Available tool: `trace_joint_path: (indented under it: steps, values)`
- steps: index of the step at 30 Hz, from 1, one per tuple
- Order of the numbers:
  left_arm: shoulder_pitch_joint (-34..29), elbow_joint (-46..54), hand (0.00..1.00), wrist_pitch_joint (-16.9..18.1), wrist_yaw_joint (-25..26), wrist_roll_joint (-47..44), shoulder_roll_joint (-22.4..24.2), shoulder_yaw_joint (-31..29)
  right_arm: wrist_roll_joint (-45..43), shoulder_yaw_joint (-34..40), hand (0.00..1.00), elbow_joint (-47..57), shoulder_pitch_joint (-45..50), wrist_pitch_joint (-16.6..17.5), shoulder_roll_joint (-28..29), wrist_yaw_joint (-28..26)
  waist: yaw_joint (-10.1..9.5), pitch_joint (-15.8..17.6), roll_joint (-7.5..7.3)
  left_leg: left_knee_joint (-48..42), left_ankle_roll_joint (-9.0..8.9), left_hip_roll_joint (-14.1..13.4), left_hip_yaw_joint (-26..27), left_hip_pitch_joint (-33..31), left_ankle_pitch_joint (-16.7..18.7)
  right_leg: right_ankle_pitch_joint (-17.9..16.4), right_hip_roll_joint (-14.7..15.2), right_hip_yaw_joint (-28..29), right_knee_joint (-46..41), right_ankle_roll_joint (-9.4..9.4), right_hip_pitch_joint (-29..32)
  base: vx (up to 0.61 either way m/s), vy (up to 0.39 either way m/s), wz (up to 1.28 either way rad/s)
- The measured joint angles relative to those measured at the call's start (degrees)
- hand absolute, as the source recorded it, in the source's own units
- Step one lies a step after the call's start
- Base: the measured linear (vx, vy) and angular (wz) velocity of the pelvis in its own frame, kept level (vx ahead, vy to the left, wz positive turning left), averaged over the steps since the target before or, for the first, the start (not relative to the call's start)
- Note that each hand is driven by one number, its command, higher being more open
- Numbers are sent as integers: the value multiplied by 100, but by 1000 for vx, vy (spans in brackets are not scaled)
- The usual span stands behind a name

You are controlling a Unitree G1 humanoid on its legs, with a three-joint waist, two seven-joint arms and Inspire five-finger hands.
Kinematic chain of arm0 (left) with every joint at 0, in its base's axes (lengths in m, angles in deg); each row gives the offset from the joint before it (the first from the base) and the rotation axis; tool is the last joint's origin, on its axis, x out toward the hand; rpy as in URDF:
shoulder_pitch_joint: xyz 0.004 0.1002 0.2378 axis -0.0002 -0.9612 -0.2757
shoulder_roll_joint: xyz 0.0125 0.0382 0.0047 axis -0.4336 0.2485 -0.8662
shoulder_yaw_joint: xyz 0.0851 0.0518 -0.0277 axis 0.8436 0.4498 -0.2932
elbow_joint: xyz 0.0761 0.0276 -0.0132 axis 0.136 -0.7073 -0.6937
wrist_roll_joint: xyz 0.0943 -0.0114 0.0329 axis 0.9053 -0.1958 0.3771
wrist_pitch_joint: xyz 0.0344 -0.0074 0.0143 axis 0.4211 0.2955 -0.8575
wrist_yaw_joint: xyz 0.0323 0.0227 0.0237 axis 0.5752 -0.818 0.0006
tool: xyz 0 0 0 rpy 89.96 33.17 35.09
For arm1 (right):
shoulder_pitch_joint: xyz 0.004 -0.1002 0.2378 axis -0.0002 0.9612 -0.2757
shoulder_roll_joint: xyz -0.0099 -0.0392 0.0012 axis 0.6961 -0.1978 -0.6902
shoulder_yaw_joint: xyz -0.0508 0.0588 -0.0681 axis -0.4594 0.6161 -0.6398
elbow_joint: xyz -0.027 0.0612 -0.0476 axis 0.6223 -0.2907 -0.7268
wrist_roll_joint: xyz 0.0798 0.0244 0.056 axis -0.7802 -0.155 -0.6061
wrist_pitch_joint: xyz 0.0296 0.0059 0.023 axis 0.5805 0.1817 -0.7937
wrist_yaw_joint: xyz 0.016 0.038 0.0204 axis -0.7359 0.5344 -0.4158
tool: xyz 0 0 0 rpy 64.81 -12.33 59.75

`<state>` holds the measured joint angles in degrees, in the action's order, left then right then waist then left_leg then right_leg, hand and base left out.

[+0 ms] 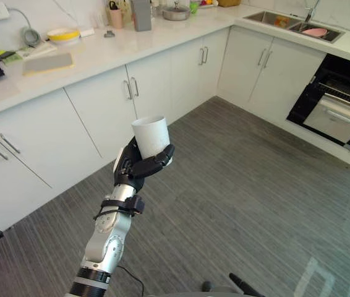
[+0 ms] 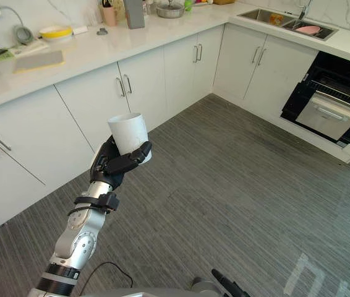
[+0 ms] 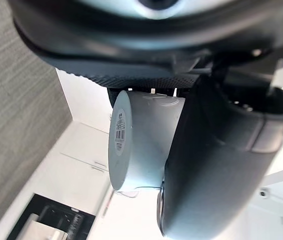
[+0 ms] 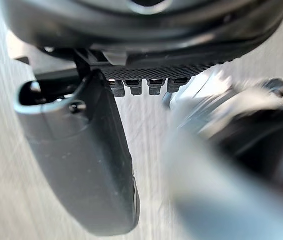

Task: Walk over to the sink, pick up the cup, carry it to the dishwasher, place the cup inside the dishwasher, then close the dishwasher door

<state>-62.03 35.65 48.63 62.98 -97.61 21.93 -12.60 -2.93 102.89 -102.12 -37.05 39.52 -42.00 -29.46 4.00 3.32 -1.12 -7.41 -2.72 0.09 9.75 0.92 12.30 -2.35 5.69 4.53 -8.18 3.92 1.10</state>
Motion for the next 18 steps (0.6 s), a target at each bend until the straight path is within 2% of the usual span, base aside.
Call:
trace_joint_path:
  steps: [1, 2, 6, 9, 12, 14, 18]
  values:
    - [13, -8, 0, 0, -42, -16, -3, 0, -54, -4, 100, 5, -56, 1, -43, -14, -8, 12, 81, 468, 5, -135, 93, 58, -498, -5, -74, -26, -65, 2, -13, 175, -3, -3]
    - [-14, -60, 0, 6, -115, -109, -30, -24, -160, -14, 100, 6, -127, 8, -40, -24, -63, -13, 169, 610, 175, -269, 321, 236, -1092, -38, -162, -14, -203, -25, -41, 171, 40, -16]
    - [-1, -136, 0, 40, -365, -219, -261, -248, -442, -26, 100, 12, -234, -16, 176, -198, -27, -31, 44, 811, 124, -299, 544, 365, -1065, -37, -238, 140, -206, -25, 32, 131, 24, -28]
    - [-3, -185, 0, 40, -416, -217, -284, -285, -487, -26, 100, -65, -163, -125, 195, -181, 13, -20, 62, 889, 78, -300, 821, 482, -1032, -34, -268, 321, -126, -19, 23, 60, -2, -54]
    - [-1, -185, 0, 84, -568, -201, -269, -280, -532, -23, 100, -84, -69, -175, 183, -167, 184, 4, 90, 916, 42, -313, 1068, 630, -998, -24, -308, 506, -50, -6, -8, 24, -39, -59]
    - [7, -185, 0, 176, -641, -186, -195, -266, -546, -22, 100, -84, -4, -172, 182, -186, 313, 28, 132, 911, 31, -343, 1152, 709, -919, -17, -368, 627, -12, 2, 5, -19, -61, -62]
    - [87, -355, 0, 424, -632, -83, -78, -208, -583, -10, 100, -90, 112, -166, 165, -152, 398, 49, 193, 907, 23, -358, 1519, 767, -875, 136, -452, 960, 183, 40, 99, -80, -38, -64]
